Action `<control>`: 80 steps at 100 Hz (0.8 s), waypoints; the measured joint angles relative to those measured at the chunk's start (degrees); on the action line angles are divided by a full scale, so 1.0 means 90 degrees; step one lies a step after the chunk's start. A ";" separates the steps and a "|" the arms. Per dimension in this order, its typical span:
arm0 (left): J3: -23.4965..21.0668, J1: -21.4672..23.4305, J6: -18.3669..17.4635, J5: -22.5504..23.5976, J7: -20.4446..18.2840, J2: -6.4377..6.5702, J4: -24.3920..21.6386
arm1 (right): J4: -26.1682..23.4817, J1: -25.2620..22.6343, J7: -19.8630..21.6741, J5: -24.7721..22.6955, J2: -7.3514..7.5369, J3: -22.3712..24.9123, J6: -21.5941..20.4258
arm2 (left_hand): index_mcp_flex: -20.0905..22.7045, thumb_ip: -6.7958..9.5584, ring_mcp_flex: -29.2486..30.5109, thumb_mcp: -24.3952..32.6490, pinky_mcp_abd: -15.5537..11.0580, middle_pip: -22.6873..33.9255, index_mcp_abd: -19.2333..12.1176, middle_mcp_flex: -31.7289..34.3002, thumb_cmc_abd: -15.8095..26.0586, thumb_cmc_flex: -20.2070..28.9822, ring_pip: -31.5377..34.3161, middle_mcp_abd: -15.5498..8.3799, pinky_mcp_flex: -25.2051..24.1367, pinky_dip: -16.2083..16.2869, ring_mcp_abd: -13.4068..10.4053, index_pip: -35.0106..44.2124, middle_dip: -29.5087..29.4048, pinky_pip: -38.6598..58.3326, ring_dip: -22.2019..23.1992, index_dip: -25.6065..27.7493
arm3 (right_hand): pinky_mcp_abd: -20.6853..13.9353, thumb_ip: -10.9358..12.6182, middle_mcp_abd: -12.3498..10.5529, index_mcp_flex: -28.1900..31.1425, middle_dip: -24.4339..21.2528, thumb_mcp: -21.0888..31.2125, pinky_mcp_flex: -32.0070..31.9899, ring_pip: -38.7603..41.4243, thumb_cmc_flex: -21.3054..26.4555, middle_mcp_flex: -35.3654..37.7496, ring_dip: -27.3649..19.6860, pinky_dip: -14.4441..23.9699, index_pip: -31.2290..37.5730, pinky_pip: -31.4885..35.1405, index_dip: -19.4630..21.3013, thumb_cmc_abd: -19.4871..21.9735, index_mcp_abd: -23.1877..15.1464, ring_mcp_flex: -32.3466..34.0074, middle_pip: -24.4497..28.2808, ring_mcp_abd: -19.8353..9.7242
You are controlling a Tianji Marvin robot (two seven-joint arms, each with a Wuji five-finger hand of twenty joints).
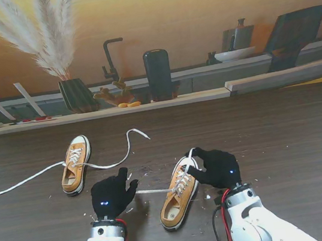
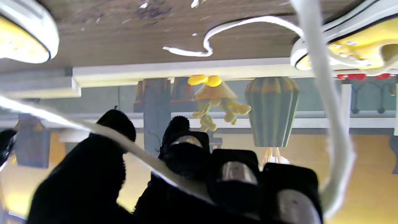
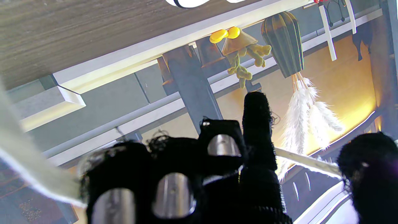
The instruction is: Tie the shoelaces into a bow on the shoes
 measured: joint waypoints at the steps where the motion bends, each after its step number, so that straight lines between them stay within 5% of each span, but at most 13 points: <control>1: 0.0003 0.0000 0.0034 0.0018 -0.0042 0.0016 -0.0014 | -0.0002 -0.0002 0.0004 0.0000 0.0002 0.0002 0.0000 | 0.0000 0.0000 0.0000 0.0000 0.0000 -0.0001 0.0000 0.0000 -0.0002 0.0041 -0.0020 -0.0003 0.0000 -0.0012 -0.0003 0.0000 0.0000 0.0001 0.0000 0.0000 | 0.0000 0.0000 0.0001 0.0000 0.0000 0.0057 0.0000 0.0000 0.0000 0.0000 0.0000 -0.0001 0.0000 0.0000 0.0000 -0.0002 0.0000 0.0000 0.0000 0.0001; 15: 0.0034 0.0052 0.0460 0.0587 -0.0919 0.0172 -0.0249 | -0.0012 -0.0018 0.0026 -0.0029 0.0019 0.0025 0.0024 | 0.0000 0.0164 0.0000 0.0000 -0.0169 -0.0164 -0.0165 -0.0125 -0.0345 0.0434 -0.0341 -0.0114 0.0000 -0.0385 -0.0157 0.0214 0.0000 0.0002 0.0000 0.0005 | 0.0000 0.0000 0.0006 0.0001 0.0000 0.0158 0.0000 0.0000 0.0001 0.0000 0.0000 -0.0002 0.0000 0.0000 0.0000 -0.0042 0.0000 0.0000 -0.0001 0.0004; 29: 0.0062 0.0229 0.1009 0.1571 -0.2784 0.0369 -0.0876 | -0.0024 -0.0028 0.0056 -0.0057 0.0032 0.0043 0.0049 | -0.0006 0.0369 0.0000 0.0034 -0.0327 -0.0252 -0.0552 -0.0248 -0.0550 0.0769 -0.0586 -0.0204 0.0000 -0.0587 -0.0294 0.0437 0.0000 0.0002 0.0000 0.0083 | 0.0000 0.0000 0.0008 0.0002 0.0000 0.0164 0.0000 0.0000 0.0006 0.0000 0.0000 -0.0004 0.0000 0.0000 0.0000 -0.0119 0.0000 0.0000 -0.0001 0.0005; 44: 0.0048 0.0470 0.1055 0.2460 -0.4858 0.0456 -0.1646 | -0.0056 -0.0040 0.0119 -0.0088 0.0049 0.0054 0.0105 | -0.0029 0.0588 0.0000 0.0034 -0.0504 -0.0402 -0.0763 -0.0496 -0.0569 0.0832 -0.0927 -0.0216 -0.0005 -0.0841 -0.0411 0.0684 0.0043 0.0000 0.0000 0.0323 | 0.0000 0.0000 0.0008 0.0003 0.0000 0.0171 0.0000 0.0000 0.0133 0.0000 0.0000 -0.0005 0.0000 0.0000 0.0000 -0.0170 0.0000 0.0000 -0.0002 0.0006; 55: -0.0027 0.0613 0.0877 0.2784 -0.5956 0.0431 -0.2015 | -0.0070 -0.0052 0.0129 -0.0092 0.0056 0.0063 0.0107 | -0.0058 0.0607 0.0000 0.0072 -0.0504 -0.0414 -0.0761 -0.0571 -0.0570 0.0931 -0.1133 -0.0221 -0.0010 -0.0944 -0.0434 0.0893 0.0095 -0.0023 0.0000 0.0519 | 0.0000 0.0000 0.0009 0.0003 0.0000 0.0171 0.0000 0.0000 0.0186 0.0000 0.0000 -0.0005 0.0000 0.0000 0.0000 -0.0171 0.0000 0.0000 -0.0003 0.0006; 66: -0.0217 0.0743 0.0257 0.2266 -0.6776 0.0423 -0.2449 | -0.0086 -0.0065 0.0133 -0.0107 0.0061 0.0072 0.0106 | -0.0060 0.0607 0.0000 0.0027 -0.0571 -0.0481 -0.0742 -0.0574 -0.0543 0.1072 -0.1217 -0.0224 -0.0015 -0.1011 -0.0458 0.1137 0.0155 -0.0049 0.0000 0.0745 | 0.0001 0.0000 0.0010 0.0003 0.0000 0.0171 0.0000 0.0000 0.0186 0.0000 0.0000 -0.0005 0.0000 0.0000 0.0000 -0.0171 0.0000 0.0000 -0.0003 0.0006; 80: -0.0443 0.0758 -0.0222 0.0216 -0.7047 0.0586 -0.2759 | -0.0105 -0.0080 0.0129 -0.0130 0.0067 0.0087 0.0102 | -0.0115 0.0617 0.0000 0.0014 -0.0571 -0.0490 -0.0739 -0.0642 -0.0542 0.1161 -0.1298 -0.0226 -0.0029 -0.1078 -0.0485 0.1382 0.0164 -0.0063 0.0000 0.0936 | 0.0001 0.0000 0.0010 0.0005 0.0000 0.0222 0.0000 0.0000 0.0186 0.0000 0.0000 -0.0005 -0.0015 0.0000 0.0000 -0.0173 0.0000 0.0000 -0.0004 0.0007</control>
